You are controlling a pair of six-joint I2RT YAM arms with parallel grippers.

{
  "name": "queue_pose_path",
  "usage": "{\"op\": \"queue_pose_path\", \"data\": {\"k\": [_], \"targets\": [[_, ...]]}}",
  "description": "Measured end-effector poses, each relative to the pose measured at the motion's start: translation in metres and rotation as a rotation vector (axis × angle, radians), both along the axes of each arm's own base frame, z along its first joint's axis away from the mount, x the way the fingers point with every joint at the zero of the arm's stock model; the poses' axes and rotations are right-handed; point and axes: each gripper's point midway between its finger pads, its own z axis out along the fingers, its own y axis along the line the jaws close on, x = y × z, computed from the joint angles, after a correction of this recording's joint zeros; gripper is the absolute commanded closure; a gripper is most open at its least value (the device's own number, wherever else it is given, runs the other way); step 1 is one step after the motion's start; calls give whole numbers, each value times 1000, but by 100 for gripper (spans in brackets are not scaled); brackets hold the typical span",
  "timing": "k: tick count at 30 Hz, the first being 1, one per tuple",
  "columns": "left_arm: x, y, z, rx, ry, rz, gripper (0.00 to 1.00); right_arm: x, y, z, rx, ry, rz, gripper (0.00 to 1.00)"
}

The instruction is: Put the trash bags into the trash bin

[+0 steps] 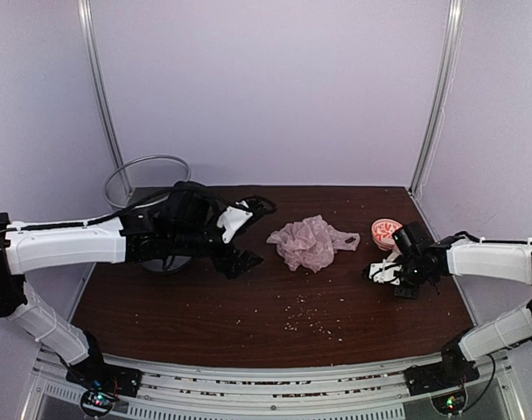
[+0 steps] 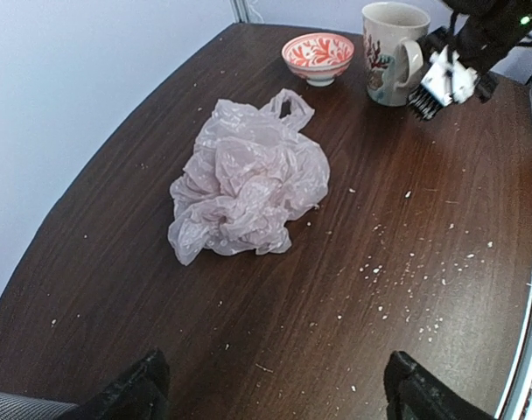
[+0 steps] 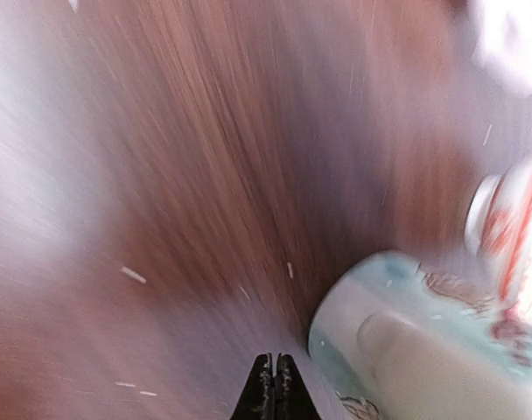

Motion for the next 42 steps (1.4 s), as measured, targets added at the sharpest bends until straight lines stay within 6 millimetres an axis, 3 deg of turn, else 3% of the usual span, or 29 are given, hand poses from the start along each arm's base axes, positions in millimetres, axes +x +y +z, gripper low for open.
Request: {"op": "queue_pose_path", "data": {"k": [5, 9, 13, 17, 20, 25, 27, 29, 30, 33, 36, 38, 42], "targets": [[15, -29, -13, 37, 46, 73, 10, -1, 61, 50, 303, 5, 93, 86], [22, -56, -31, 25, 100, 121, 8, 16, 105, 99, 528, -11, 144, 86], [46, -81, -61, 36, 129, 189, 5, 28, 136, 119, 672, 21, 174, 84], [78, -109, -87, 45, 109, 262, 3, 26, 139, 111, 708, 53, 117, 81], [105, -131, -97, 28, 85, 314, 4, 23, 135, 118, 734, 27, 74, 80], [136, -129, -103, 10, 58, 407, 9, 19, 120, 149, 796, -83, 33, 78], [147, -123, -103, 1, 51, 428, 18, 23, 110, 158, 815, -124, 5, 78], [156, -118, -105, 0, 48, 434, 37, 29, 101, 159, 818, -140, -27, 77], [158, -117, -105, -4, 51, 432, 49, 30, 98, 158, 818, -142, -38, 77], [160, -114, -108, -9, 52, 385, 100, 32, 95, 156, 818, -140, -53, 74], [141, -103, -121, 24, 84, 325, 100, 32, 96, 157, 827, -139, -51, 71], [116, -88, -126, 44, 116, 280, 100, 31, 97, 158, 832, -138, -46, 65], [72, -63, -97, -6, 140, 190, 100, 25, 103, 162, 852, -124, 3, 38]]}}
